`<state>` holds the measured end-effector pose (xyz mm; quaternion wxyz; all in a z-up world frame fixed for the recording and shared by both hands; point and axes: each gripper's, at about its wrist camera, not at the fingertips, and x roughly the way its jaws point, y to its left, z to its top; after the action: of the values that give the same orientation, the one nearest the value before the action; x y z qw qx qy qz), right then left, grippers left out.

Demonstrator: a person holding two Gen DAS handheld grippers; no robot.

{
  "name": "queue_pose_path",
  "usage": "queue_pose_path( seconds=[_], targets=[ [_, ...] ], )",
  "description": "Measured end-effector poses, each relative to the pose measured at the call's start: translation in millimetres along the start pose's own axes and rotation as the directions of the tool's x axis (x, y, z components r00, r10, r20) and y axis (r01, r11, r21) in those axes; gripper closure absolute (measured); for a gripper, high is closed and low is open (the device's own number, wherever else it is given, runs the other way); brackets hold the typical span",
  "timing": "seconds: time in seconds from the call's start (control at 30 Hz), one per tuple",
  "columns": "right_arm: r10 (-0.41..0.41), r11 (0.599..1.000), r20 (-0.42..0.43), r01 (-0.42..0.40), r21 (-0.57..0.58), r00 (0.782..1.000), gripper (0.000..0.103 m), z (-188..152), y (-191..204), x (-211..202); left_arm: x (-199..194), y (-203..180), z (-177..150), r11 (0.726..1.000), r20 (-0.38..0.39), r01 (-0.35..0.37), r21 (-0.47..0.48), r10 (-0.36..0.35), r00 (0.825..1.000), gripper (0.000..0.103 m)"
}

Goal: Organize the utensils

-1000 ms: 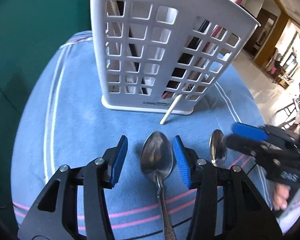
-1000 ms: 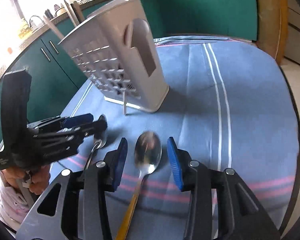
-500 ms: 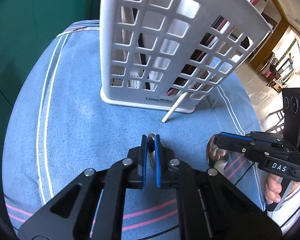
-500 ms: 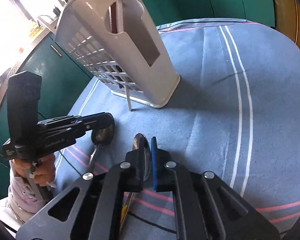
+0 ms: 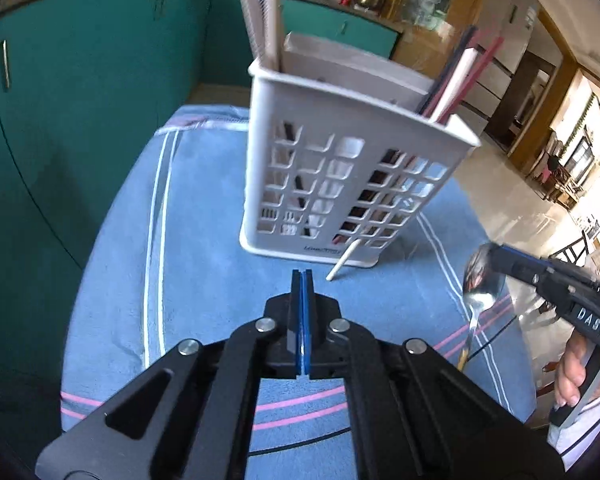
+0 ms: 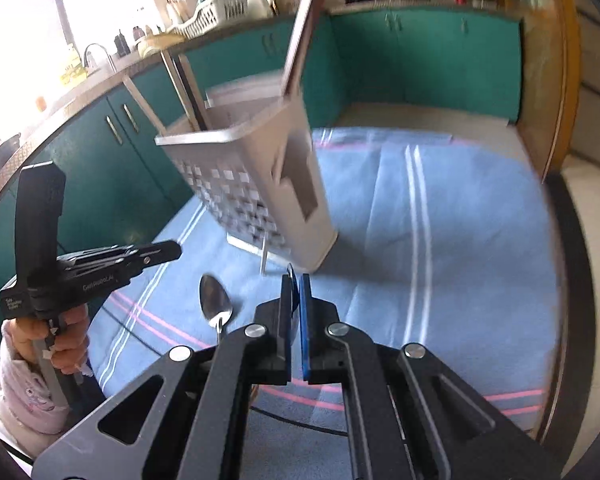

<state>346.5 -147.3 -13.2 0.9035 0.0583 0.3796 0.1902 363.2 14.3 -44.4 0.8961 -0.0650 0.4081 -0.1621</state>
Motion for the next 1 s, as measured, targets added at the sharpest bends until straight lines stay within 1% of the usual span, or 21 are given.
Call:
queue_pose_path(
  seconds=[0.03, 0.13, 0.23, 0.27, 0.3, 0.4, 0.47, 0.5, 0.57, 0.6, 0.63, 0.67, 0.7, 0.83, 0.9, 0.97, 1.0],
  targets=[
    [0.0, 1.0, 0.002, 0.0, 0.0, 1.0, 0.099, 1, -1, 0, 2, 1, -1, 1.0, -0.015, 0.015, 0.005, -0.015, 1.0, 0.103],
    [-0.009, 1.0, -0.005, 0.009, 0.016, 1.0, 0.099, -1, -4, 2, 17, 5, -8, 1.0, -0.062, 0.01, -0.009, -0.01, 0.998, 0.1],
    [-0.006, 0.999, -0.023, 0.007, 0.039, 1.0, 0.1, -7, -9, 8, 29, 13, -16, 0.999, -0.106, 0.03, -0.031, -0.033, 0.994, 0.083],
    [-0.005, 0.999, -0.027, 0.006, 0.041, 1.0, 0.1, -8, -9, 10, 33, 15, -18, 0.998, -0.116, 0.043, -0.037, -0.047, 0.992, 0.076],
    [-0.005, 0.999, -0.031, 0.006, 0.042, 1.0, 0.1, -10, -10, 11, 37, 16, -19, 0.998, -0.118, 0.052, -0.042, -0.056, 0.991, 0.075],
    [-0.011, 0.999, -0.038, 0.012, 0.046, 0.999, 0.1, -12, -9, 15, 47, 20, -21, 0.995, -0.142, 0.076, -0.063, -0.085, 0.986, 0.076],
    [-0.013, 0.999, -0.046, 0.015, 0.044, 0.999, 0.1, -12, -8, 16, 53, 19, -23, 0.993, -0.154, 0.095, -0.071, -0.105, 0.982, 0.08],
    [-0.016, 0.999, -0.057, 0.019, 0.039, 0.998, 0.1, -12, -9, 17, 54, 20, -23, 0.992, -0.158, 0.098, -0.074, -0.109, 0.981, 0.08],
    [-0.05, 0.997, -0.065, 0.053, 0.049, 0.997, 0.1, -14, -15, 20, 57, 20, -24, 0.993, -0.159, 0.09, -0.072, -0.101, 0.982, 0.08],
    [-0.062, 0.995, -0.074, 0.067, 0.071, 0.995, 0.094, -17, -23, 21, 58, 21, -24, 0.993, -0.157, 0.091, -0.073, -0.102, 0.982, 0.08],
    [-0.068, 0.993, -0.074, 0.075, 0.095, 0.995, 0.08, -20, -31, 21, 58, 21, -23, 0.993, -0.155, 0.092, -0.074, -0.103, 0.983, 0.08],
    [-0.08, 0.987, -0.069, 0.088, 0.135, 0.994, 0.072, -24, -42, 19, 57, 21, -23, 0.993, -0.152, 0.093, -0.076, -0.103, 0.983, 0.08],
    [-0.085, 0.981, -0.066, 0.095, 0.17, 0.994, 0.066, -28, -53, 17, 56, 19, -25, 0.993, -0.151, 0.091, -0.076, -0.101, 0.983, 0.08],
    [-0.052, 0.962, -0.106, 0.078, 0.26, 0.993, 0.066, -45, -82, 13, 56, 19, -26, 0.994, -0.155, 0.084, -0.072, -0.094, 0.983, 0.078],
    [-0.028, 0.956, -0.129, 0.064, 0.286, 0.991, 0.066, -53, -89, 15, 57, 20, -25, 0.993, -0.155, 0.081, -0.082, -0.093, 0.983, 0.078],
    [0.009, 0.952, -0.171, 0.044, 0.303, 0.985, 0.066, -63, -92, 19, 60, 19, -25, 0.993, -0.159, 0.076, -0.09, -0.09, 0.983, 0.078],
    [0.039, 0.947, -0.176, 0.019, 0.319, 0.984, 0.066, -69, -92, 19, 60, 20, -26, 0.993, -0.158, 0.076, -0.091, -0.09, 0.983, 0.077]
  ],
)
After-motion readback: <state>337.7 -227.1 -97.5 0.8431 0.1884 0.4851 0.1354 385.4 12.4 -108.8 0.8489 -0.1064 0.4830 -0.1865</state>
